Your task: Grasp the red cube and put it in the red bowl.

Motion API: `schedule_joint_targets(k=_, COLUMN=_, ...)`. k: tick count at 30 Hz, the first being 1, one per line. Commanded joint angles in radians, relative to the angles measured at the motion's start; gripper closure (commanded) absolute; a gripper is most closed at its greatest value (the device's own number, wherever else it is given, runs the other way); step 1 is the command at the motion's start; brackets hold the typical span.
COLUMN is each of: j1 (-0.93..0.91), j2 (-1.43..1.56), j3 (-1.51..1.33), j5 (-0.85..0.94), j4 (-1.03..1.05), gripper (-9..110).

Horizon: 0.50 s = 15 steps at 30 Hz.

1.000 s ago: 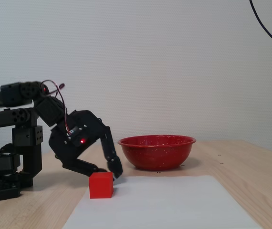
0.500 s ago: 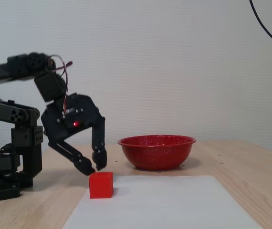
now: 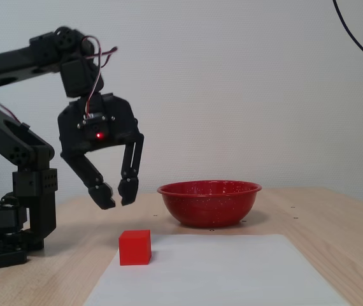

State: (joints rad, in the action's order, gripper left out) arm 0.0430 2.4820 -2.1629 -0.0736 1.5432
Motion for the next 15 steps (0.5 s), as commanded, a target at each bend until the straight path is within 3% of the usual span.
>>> schedule_joint_targets(k=1, j1=0.011, j2=-0.054, j3=0.146, j5=0.018, j4=0.028, gripper=95)
schedule_joint_targets(k=15, j1=0.071, j2=-0.278, j3=0.331, j5=0.003, j4=0.038, gripper=65)
